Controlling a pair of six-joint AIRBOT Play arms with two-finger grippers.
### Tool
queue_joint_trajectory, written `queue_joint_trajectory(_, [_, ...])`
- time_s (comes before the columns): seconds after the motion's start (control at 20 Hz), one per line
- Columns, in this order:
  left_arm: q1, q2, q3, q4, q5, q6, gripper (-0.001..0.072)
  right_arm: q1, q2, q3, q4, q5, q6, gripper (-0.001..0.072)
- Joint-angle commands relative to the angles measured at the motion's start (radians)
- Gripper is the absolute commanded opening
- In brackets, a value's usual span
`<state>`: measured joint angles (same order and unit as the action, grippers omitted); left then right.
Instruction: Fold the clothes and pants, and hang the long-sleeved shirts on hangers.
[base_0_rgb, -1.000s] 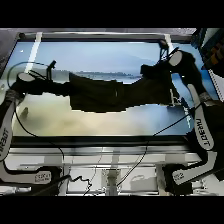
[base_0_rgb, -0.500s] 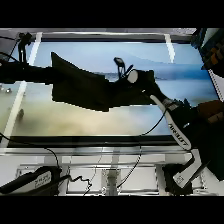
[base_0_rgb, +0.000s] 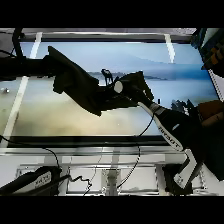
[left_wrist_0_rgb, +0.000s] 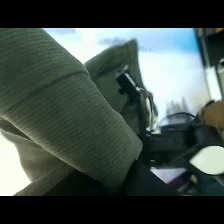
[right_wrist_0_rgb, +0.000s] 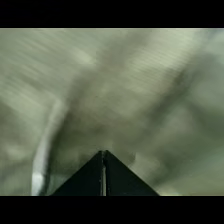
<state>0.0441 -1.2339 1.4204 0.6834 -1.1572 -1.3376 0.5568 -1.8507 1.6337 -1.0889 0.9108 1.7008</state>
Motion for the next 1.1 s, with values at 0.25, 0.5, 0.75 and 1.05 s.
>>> queue_joint_trajectory(0.25, [-0.347, -0.258, 0.034, -0.089, 0.481, -0.07, 0.0014, -0.365, 0.353, 0.0, -0.227, 0.327, -0.144, 0.0038])
queue_joint_trajectory(0.5, [-0.572, -0.554, 0.293, -0.154, 0.578, -0.069, 0.0016, -0.581, 0.499, 0.0, -0.236, 0.349, -0.195, 0.0038])
queue_joint_trajectory(0.75, [-0.66, -0.681, 0.407, -0.161, 0.576, -0.068, 0.0718, -0.737, 0.493, 0.0, -0.281, 0.309, -0.196, 0.05])
queue_joint_trajectory(1.05, [-0.574, -0.636, 0.408, -0.16, 0.451, -0.068, 0.0708, -0.807, 0.402, 0.0, -0.285, 0.266, -0.196, 0.0495])
